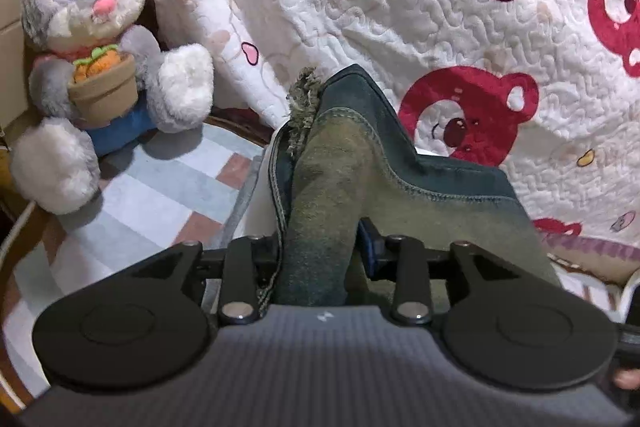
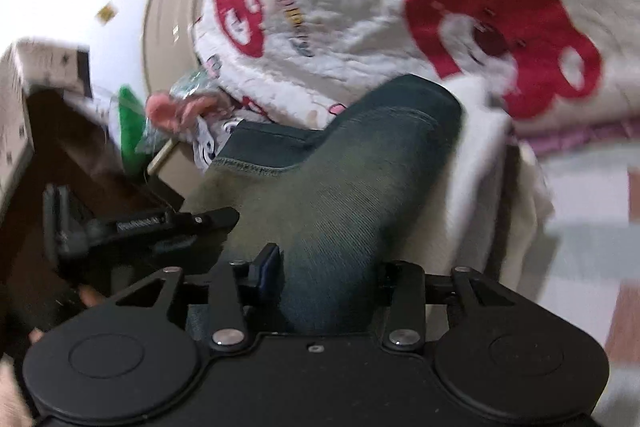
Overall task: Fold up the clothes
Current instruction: 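Carry the folded jeans with both grippers toward the stack of folded clothes, then lower the folded jeans onto the clothes stack and open both grippers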
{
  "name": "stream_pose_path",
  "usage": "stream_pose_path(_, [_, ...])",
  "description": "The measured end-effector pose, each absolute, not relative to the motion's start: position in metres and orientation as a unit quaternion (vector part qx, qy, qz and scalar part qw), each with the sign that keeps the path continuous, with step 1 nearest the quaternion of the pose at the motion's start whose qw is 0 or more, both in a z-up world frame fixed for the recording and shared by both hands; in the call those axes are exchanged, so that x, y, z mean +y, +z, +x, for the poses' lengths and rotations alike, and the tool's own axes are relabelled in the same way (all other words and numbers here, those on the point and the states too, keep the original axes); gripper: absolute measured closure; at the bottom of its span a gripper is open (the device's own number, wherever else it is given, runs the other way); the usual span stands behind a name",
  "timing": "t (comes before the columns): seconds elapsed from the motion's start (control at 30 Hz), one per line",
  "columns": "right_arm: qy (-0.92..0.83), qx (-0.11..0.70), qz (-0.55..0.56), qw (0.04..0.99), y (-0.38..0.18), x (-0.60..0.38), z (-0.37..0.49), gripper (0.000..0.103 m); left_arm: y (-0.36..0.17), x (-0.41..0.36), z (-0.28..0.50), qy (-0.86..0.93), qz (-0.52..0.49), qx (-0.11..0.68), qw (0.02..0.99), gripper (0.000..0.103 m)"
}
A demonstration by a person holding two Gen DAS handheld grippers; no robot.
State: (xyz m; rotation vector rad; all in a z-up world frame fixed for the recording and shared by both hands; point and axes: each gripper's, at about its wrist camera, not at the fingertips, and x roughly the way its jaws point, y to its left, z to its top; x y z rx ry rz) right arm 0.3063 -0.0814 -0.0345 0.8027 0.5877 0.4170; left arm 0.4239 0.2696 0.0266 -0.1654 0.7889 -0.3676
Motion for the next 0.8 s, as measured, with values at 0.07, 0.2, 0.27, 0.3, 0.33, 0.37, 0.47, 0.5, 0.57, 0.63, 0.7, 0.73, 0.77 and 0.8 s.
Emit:
stream_pose_path(0.07, [0.222,0.293,0.412,0.833,-0.042,-0.080,0.288,0.048,0.029,0.269,0.423,-0.183,-0.083,0.372,0.906,0.072])
stream_pose_path(0.2, [0.260,0.295,0.415,0.820,-0.055,-0.070,0.270,0.047,0.036,0.274,0.430,-0.168,-0.142,0.392,0.893,0.074])
stream_pose_path(0.27, [0.272,0.295,0.394,0.827,-0.054,-0.070,0.271,0.050,0.046,0.264,0.431,-0.165,-0.100,0.396,0.898,0.074])
stream_pose_path(0.3, [0.279,0.291,0.402,0.822,-0.052,-0.071,0.269,0.055,0.050,0.257,0.430,-0.161,-0.075,0.395,0.901,0.074])
stream_pose_path(0.33, [0.286,0.284,0.415,0.816,-0.050,-0.073,0.266,0.056,0.051,0.253,0.432,-0.151,-0.060,0.399,0.902,0.073])
stream_pose_path(0.37, [0.296,0.292,0.426,0.803,-0.050,-0.073,0.267,0.057,0.052,0.249,0.433,-0.142,-0.045,0.402,0.903,0.070])
stream_pose_path(0.47, [0.321,0.332,0.463,0.756,-0.061,-0.073,0.275,0.058,0.048,0.245,0.436,-0.103,-0.047,0.425,0.898,0.059])
stream_pose_path(0.5, [0.324,0.351,0.480,0.736,-0.071,-0.075,0.281,0.061,0.047,0.245,0.436,-0.102,-0.048,0.428,0.897,0.058])
stream_pose_path(0.57, [0.301,0.359,0.489,0.736,-0.085,-0.075,0.279,0.062,0.050,0.245,0.435,-0.102,-0.044,0.425,0.898,0.058])
stream_pose_path(0.63, [0.295,0.344,0.456,0.766,-0.080,-0.067,0.270,0.063,0.055,0.245,0.433,-0.100,-0.042,0.420,0.901,0.058])
stream_pose_path(0.7, [0.289,0.341,0.437,0.780,-0.075,-0.061,0.265,0.062,0.073,0.251,0.423,-0.087,-0.049,0.383,0.918,0.058])
stream_pose_path(0.73, [0.287,0.340,0.432,0.785,-0.073,-0.060,0.263,0.062,0.083,0.254,0.416,-0.080,-0.054,0.360,0.928,0.056])
stream_pose_path(0.77, [0.285,0.339,0.426,0.789,-0.071,-0.058,0.262,0.062,0.093,0.257,0.408,-0.073,-0.060,0.335,0.937,0.050])
stream_pose_path(0.8, [0.283,0.338,0.420,0.793,-0.069,-0.057,0.260,0.059,0.102,0.258,0.400,-0.068,-0.063,0.314,0.945,0.049])
